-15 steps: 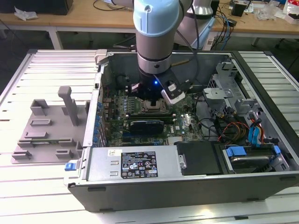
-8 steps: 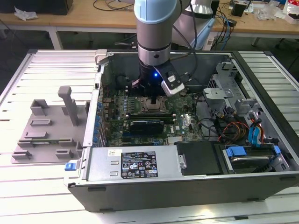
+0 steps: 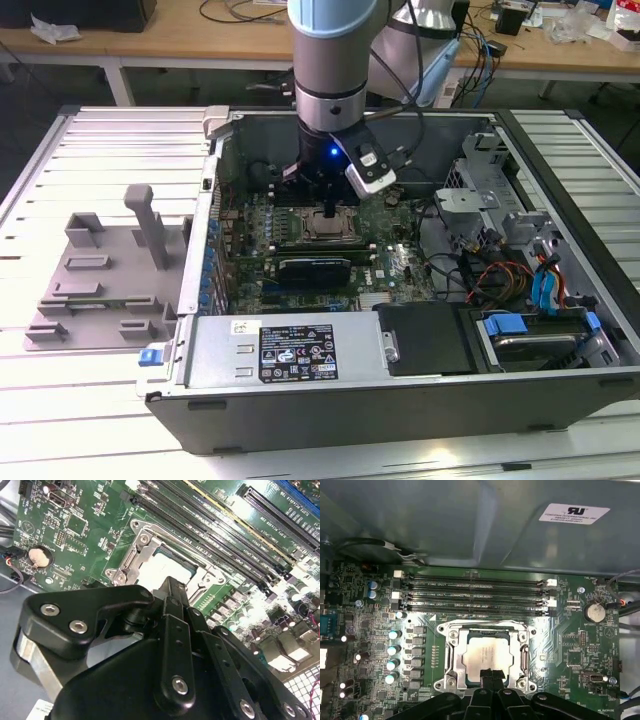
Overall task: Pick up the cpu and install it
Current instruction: 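Install the second cpu locking lever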
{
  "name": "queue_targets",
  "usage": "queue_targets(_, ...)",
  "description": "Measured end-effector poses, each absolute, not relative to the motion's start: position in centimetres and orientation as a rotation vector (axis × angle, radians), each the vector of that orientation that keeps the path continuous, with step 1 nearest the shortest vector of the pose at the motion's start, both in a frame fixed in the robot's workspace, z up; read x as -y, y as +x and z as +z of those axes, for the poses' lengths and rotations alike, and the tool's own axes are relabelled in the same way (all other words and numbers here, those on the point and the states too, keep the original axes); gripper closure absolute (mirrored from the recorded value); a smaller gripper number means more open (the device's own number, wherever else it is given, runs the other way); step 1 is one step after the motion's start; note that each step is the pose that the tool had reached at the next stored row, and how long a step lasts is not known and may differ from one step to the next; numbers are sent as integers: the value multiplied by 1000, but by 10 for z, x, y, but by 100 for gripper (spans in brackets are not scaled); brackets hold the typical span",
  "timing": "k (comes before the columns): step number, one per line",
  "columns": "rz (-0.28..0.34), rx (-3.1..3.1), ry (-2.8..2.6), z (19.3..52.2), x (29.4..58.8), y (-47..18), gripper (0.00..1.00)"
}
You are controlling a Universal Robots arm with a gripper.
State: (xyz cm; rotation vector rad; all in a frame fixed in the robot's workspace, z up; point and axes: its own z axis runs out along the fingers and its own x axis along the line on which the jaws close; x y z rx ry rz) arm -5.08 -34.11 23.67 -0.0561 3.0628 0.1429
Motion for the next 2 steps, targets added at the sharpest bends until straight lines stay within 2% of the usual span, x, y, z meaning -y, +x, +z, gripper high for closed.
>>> queue_targets(2, 143, -3063, -56, 237, 341, -51, 89)
